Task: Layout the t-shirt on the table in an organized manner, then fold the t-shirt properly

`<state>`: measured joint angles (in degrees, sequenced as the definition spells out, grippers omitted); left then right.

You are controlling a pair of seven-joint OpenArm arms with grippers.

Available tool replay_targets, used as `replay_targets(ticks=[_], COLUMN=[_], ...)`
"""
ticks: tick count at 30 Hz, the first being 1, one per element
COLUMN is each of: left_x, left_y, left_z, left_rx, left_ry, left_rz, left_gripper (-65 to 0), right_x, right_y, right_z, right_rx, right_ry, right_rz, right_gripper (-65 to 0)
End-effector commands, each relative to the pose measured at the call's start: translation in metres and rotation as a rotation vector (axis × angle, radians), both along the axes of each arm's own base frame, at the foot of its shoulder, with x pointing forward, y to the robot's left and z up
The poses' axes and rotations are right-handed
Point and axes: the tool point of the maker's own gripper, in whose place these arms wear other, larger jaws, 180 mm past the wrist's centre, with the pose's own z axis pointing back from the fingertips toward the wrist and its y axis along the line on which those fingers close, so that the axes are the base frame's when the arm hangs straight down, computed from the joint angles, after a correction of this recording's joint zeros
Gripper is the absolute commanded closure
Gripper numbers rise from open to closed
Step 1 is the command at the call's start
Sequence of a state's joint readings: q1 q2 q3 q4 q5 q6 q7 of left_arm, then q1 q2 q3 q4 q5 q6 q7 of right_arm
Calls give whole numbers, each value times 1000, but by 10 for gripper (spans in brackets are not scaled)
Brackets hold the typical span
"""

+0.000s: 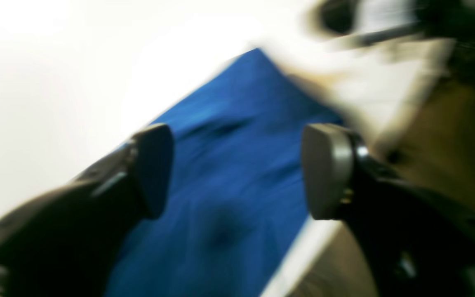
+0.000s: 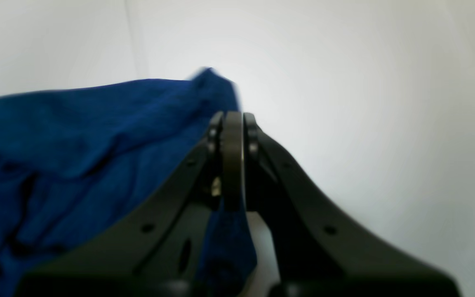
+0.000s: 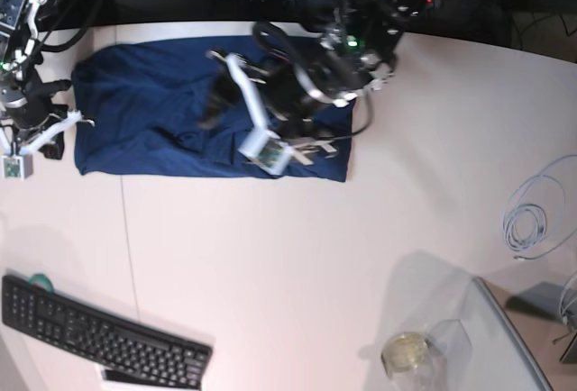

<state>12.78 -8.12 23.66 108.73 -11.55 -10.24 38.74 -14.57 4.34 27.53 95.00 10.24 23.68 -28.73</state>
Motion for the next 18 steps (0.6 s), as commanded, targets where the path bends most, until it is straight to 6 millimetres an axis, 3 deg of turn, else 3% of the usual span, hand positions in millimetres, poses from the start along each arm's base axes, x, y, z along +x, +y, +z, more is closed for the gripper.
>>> replay_targets(ticks=[1,4,8,11,15,18], left_x=[4,6,-15,-34,-53,-62], left_y=[29,132,252,312,364,386], left_z=[2,-16,-26,-17,0,9], left_rx=[19,129,260,331,395,419], left_ry=[-8,37,79,76,57,43], left_rz=[72,334,628,777,914,975], left_gripper=[-332,-18,0,0,0,0], right_x=[10,3,-15,-20,-18,-11], right_y=[25,90,168,211,257,283], right_z=[17,30,31,29,37,31], right_rx=[14,32,57,62,45,19], right_ry=[-65,-86,-25,23,40,101], right_rz=[100,313,559,698,845,871], right_gripper=[-15,-15,-15,-15,-15,-15])
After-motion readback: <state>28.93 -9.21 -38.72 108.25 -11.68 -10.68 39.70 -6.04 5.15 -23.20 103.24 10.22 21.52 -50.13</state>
